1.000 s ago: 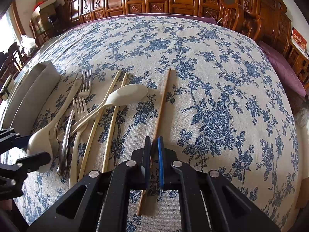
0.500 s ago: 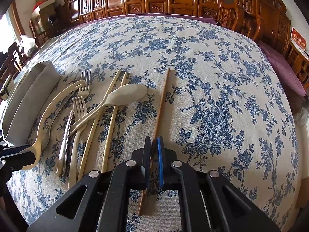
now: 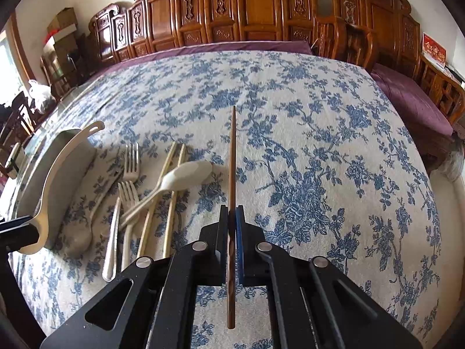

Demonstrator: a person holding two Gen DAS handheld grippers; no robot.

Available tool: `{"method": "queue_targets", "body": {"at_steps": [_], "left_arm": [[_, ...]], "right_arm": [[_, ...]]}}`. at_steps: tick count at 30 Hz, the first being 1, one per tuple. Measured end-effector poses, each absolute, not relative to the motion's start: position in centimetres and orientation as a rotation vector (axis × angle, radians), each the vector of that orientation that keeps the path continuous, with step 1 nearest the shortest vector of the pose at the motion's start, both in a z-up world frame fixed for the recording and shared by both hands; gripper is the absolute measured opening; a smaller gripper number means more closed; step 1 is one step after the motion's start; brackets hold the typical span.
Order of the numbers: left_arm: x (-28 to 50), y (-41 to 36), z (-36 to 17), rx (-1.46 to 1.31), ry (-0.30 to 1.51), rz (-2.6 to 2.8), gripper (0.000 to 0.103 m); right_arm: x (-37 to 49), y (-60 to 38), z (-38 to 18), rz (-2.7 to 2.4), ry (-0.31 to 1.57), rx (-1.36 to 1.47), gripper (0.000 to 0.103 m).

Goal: Organize utensils
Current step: 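Drop the white spoon into the tray with the left tool while the right tool carries the chopstick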

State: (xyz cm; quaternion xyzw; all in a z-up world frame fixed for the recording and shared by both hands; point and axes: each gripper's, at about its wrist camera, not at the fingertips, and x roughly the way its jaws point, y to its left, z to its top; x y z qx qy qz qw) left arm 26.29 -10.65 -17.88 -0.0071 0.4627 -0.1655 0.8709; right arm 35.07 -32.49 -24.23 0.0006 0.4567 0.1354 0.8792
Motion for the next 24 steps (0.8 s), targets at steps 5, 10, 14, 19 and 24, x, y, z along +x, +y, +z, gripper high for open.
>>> {"method": "queue_targets", "body": {"at_steps": [5, 10, 14, 19, 24], "left_arm": [[26.1, -8.6, -16.9, -0.018, 0.953, -0.310, 0.006], [26.0, -7.1, -16.4, -0.019, 0.945, -0.283, 0.006], [26.2, -5.9, -16.3, -0.017, 0.941, -0.257, 0.006], [26.3, -4.4, -16.6, -0.021, 0.951, -0.229, 0.006], [26.3, -3.0, -17.2, -0.021, 0.968, -0.208, 0.006]], "right_arm": [[34.6, -31.6, -23.3, 0.305, 0.922, -0.003, 0.006], [34.1, -30.4, -22.8, 0.330, 0.910, -0.014, 0.006], [33.4, -29.7, -22.4, 0.350, 0.901, -0.019, 0.006], [32.6, -29.0, -21.8, 0.372, 0.889, -0.014, 0.006], [31.4, -28.0, -21.6, 0.381, 0.883, -0.007, 0.006]]}}
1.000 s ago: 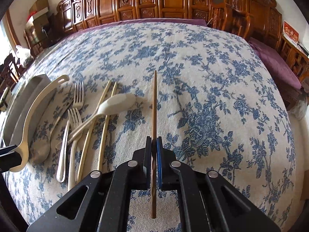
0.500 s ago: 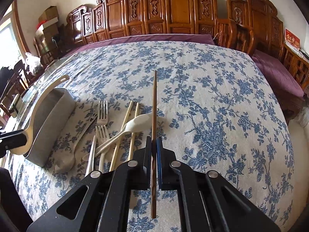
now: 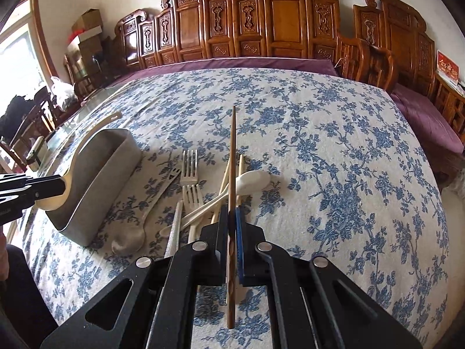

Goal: Organize utensils
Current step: 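Drop the white spoon into the tray with the left tool while the right tool carries the chopstick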

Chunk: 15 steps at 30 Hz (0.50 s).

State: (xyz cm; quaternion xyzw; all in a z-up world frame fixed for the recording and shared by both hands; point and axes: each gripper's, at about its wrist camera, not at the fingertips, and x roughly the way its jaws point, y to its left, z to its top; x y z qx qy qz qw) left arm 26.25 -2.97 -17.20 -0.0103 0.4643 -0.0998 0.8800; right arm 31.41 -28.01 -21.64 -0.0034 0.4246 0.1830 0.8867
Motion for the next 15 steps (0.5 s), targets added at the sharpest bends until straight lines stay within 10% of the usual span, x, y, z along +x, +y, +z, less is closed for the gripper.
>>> {"method": "queue_targets", "body": {"at_steps": [15], "left_arm": [[26.9, 1.7, -20.0, -0.036, 1.016, -0.169, 0.006]], "right_arm": [[29.8, -24.8, -20.6, 0.368, 0.874, -0.077, 0.006]]}}
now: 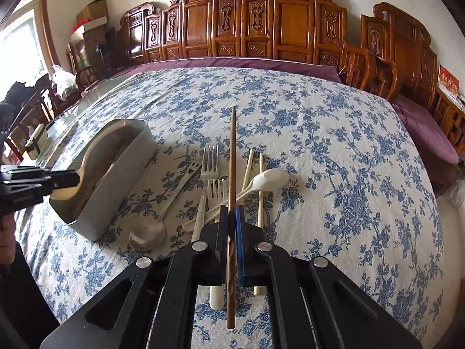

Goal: Organize utensils
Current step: 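Drop the white spoon into the tray with the left tool while the right tool carries the chopstick, then lower the wooden chopstick into the grey tray and open the right tool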

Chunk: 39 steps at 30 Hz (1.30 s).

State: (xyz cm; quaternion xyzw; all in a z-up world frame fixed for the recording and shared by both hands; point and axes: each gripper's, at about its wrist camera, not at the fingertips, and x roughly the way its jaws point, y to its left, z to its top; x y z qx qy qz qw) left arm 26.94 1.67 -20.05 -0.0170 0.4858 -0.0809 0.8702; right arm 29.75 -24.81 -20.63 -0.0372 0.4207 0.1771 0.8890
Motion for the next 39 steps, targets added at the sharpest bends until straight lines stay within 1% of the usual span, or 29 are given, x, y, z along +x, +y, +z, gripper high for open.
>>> {"method": "queue_targets", "body": {"at_steps": [10, 20, 22, 25, 28, 30, 33, 35, 38, 39], "left_arm": [[27.6, 3.2, -22.3, -0.073, 1.033, -0.177, 0.006], [27.8, 5.1, -22.0, -0.131, 1.019, -0.193, 0.007], [27.7, 5.8, -21.3, -0.137, 1.002, -0.196, 0.016], [27.5, 6.7, -20.1, -0.119, 0.967, -0.182, 0.024], [27.2, 7.7, -19.2, -0.101, 0.941, -0.161, 0.026], [27.1, 8.3, -18.8, -0.093, 0.927, -0.147, 0.030], [27.3, 9.4, -18.2, -0.089, 0.907, -0.115, 0.032], [27.4, 10.2, -17.9, -0.088, 0.897, -0.096, 0.036], [27.5, 11.3, -17.8, -0.095, 0.891, -0.075, 0.049], [27.5, 11.6, -17.6, -0.100, 0.887, -0.067, 0.055]], "right_arm": [[28.5, -22.2, -18.8, 0.364, 0.883, -0.124, 0.006], [27.8, -18.9, -17.0, 0.365, 0.877, -0.187, 0.006], [27.7, -17.8, -16.6, 0.374, 0.873, -0.185, 0.006], [27.5, -16.0, -16.4, 0.398, 0.871, -0.175, 0.006], [27.5, -14.0, -16.4, 0.429, 0.875, -0.170, 0.006], [27.6, -12.6, -16.5, 0.446, 0.876, -0.167, 0.006], [28.0, -10.7, -16.7, 0.479, 0.882, -0.140, 0.006], [28.1, -9.6, -16.9, 0.494, 0.886, -0.122, 0.006], [28.4, -8.0, -17.2, 0.517, 0.893, -0.098, 0.006], [28.6, -7.5, -17.3, 0.521, 0.895, -0.092, 0.006]]}}
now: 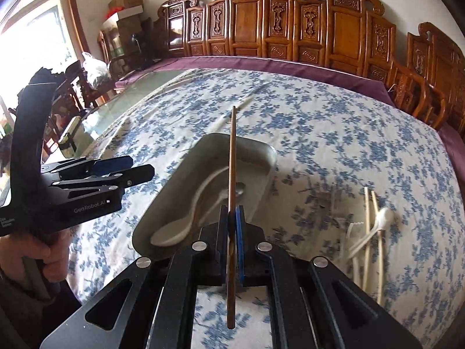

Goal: Organize utensils
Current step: 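Lower the wooden chopstick into the grey tray and open the right tool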

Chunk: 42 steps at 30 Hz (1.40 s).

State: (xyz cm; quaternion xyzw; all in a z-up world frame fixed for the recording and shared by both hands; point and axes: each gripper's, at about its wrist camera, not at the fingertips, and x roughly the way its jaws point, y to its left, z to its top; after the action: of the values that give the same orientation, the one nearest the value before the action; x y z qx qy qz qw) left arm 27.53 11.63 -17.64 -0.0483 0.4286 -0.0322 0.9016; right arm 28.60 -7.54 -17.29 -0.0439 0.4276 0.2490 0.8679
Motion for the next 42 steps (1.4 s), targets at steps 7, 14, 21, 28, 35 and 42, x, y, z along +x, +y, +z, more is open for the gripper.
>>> {"method": "queue_targets", "body": {"at_steps": [7, 14, 21, 28, 35, 42], "left_arm": [[27.8, 14.3, -17.2, -0.115, 0.843, 0.031, 0.078], [27.8, 15.9, -17.5, -0.145, 0.843, 0.069, 0.078], [27.9, 15.9, -17.6, -0.150, 0.846, 0.068, 0.078], [27.9, 15.5, -17.9, -0.142, 0.854, 0.059, 0.078], [27.8, 14.8, -18.1, -0.134, 0.857, 0.047, 0.078], [27.3, 12.8, -17.6, -0.107, 0.843, 0.009, 0.078]], "right_arm": [[30.2, -5.1, -18.6, 0.545, 0.899, -0.023, 0.006], [31.7, -3.4, -21.1, 0.533, 0.925, -0.032, 0.006], [31.5, -2.8, -23.4, 0.507, 0.959, -0.074, 0.006], [31.0, -3.1, -23.4, 0.506, 0.972, -0.066, 0.006], [30.3, -3.1, -23.3, 0.509, 0.960, -0.082, 0.006], [29.1, -6.8, -20.4, 0.535, 0.878, -0.047, 0.009]]}}
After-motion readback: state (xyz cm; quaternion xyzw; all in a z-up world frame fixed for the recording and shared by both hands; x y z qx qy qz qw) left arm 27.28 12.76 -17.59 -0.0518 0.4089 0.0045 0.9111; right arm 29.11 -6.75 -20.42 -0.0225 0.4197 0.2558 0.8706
